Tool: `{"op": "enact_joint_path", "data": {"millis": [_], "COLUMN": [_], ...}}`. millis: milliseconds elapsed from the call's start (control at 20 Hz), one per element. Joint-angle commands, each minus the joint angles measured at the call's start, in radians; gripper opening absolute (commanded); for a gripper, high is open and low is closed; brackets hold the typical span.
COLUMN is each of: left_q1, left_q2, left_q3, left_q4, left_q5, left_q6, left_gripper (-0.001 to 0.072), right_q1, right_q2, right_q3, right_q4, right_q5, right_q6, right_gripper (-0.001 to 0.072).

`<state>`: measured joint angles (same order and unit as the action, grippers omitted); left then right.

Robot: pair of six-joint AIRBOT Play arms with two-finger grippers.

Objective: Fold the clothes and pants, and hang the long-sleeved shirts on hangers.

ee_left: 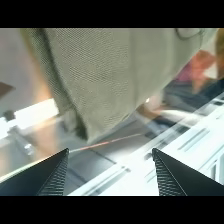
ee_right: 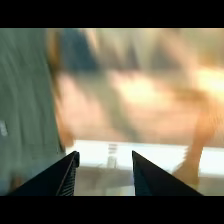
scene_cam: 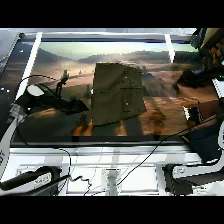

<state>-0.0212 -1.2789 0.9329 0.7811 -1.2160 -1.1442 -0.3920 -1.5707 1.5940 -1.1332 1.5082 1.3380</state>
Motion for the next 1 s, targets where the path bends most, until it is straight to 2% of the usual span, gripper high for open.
{"op": "enact_joint_path", "data": {"millis": [0,50,150,200,400,550,600,750,850,950], "left_q1": [0.02,0.016,0.008,-0.004,-0.064,-0.097,-0.105,-0.109,-0.109,-0.111], "left_q2": [0.067,0.063,0.057,0.05,-0.008,-0.068,-0.087,-0.129,-0.147,-0.163], "left_q3": [-0.084,-0.111,-0.151,-0.161,-0.163,-0.163,-0.163,-0.163,-0.163,-0.163], "left_q4": [0.015,-0.024,-0.083,-0.095,-0.094,-0.094,-0.097,-0.146,-0.146,-0.147], "left_q5": [0.035,0.078,0.152,0.177,0.189,0.231,0.258,0.302,0.304,0.304], "left_q6": [0.0,0.0,0.0,0.0,0.008,0.039,0.037,0.038,0.038,0.037], "left_gripper": [0.0598,0.0598,0.0599,0.0599,0.06,0.06,0.06,0.06,0.06,0.06], "right_q1": [-0.047,-0.032,0.017,0.05,0.208,0.303,0.317,0.315,0.315,0.315], "right_q2": [0.018,0.019,0.019,0.018,0.018,0.016,0.011,-0.028,-0.057,-0.085], "right_q3": [-0.163,-0.233,-0.365,-0.426,-0.57,-0.576,-0.576,-0.576,-0.576,-0.576], "right_q4": [0.101,0.16,0.211,0.216,0.224,0.225,0.235,0.275,0.285,0.309], "right_q5": [0.182,0.143,0.027,-0.06,-0.327,-0.441,-0.456,-0.46,-0.461,-0.478], "right_q6": [-0.032,-0.054,-0.074,-0.074,-0.073,-0.066,-0.049,-0.021,-0.015,-0.023], "right_gripper": [0.0402,0.0405,0.0621,0.0681,0.0685,0.0674,0.0651,0.0643,0.061,0.0547]}}
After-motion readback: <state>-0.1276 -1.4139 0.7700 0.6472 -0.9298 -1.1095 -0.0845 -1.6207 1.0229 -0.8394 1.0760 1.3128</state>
